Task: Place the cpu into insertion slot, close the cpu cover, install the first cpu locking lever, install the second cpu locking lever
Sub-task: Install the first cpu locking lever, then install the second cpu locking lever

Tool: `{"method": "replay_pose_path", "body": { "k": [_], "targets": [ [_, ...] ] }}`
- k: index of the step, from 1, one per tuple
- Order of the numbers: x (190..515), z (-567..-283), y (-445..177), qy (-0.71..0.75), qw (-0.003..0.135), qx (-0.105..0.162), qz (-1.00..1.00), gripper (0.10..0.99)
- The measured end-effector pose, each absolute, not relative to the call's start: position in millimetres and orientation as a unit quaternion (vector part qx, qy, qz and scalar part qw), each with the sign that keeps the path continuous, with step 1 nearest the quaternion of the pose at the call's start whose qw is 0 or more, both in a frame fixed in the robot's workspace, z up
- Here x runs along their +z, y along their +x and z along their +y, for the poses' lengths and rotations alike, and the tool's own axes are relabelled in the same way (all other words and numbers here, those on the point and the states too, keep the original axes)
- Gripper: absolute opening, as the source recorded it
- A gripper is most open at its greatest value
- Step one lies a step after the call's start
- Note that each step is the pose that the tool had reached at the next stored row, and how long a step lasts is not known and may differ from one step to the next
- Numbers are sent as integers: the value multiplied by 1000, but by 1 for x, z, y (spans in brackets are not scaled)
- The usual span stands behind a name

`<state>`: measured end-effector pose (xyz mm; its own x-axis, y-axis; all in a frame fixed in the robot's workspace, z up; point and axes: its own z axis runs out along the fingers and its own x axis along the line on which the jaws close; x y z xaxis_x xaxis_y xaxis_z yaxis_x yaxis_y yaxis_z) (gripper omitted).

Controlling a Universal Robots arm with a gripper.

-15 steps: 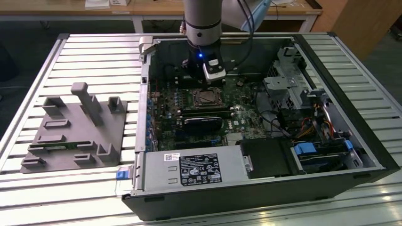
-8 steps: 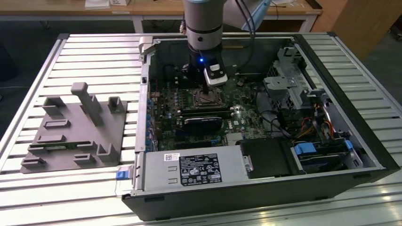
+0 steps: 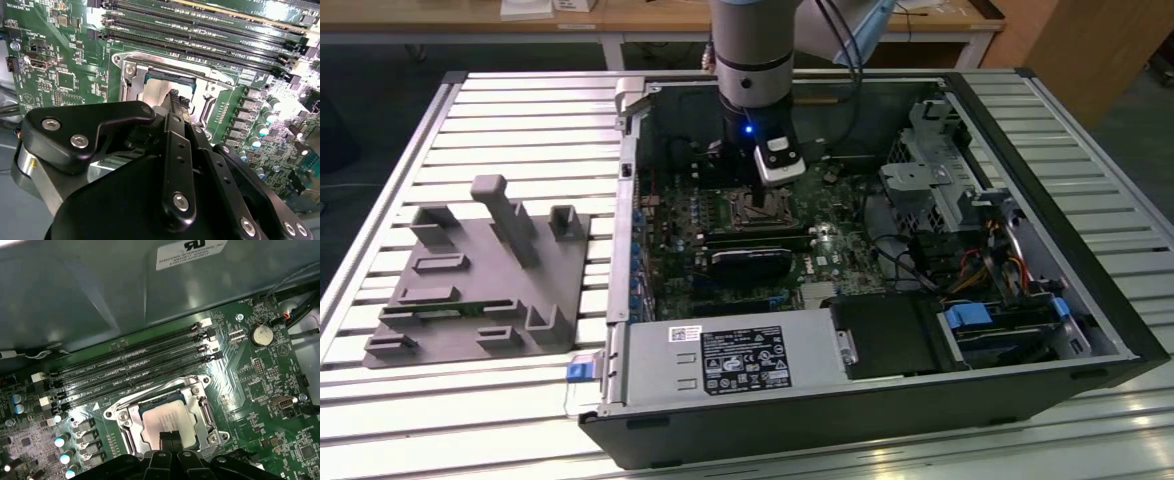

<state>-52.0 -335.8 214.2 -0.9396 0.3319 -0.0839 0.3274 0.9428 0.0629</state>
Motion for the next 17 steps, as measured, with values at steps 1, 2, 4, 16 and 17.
{"method": "replay_pose_path", "body": {
  "k": [1, 2, 4, 16, 17],
  "targets": [
    [215, -336, -52, 167, 47, 24, 985, 106],
    [216, -336, -52, 167, 47, 24, 985, 106],
    [220, -336, -52, 167, 47, 25, 985, 106],
    [233, -336, -52, 167, 46, 26, 985, 106],
    [233, -336, -52, 167, 46, 26, 985, 106]
  ]
}}
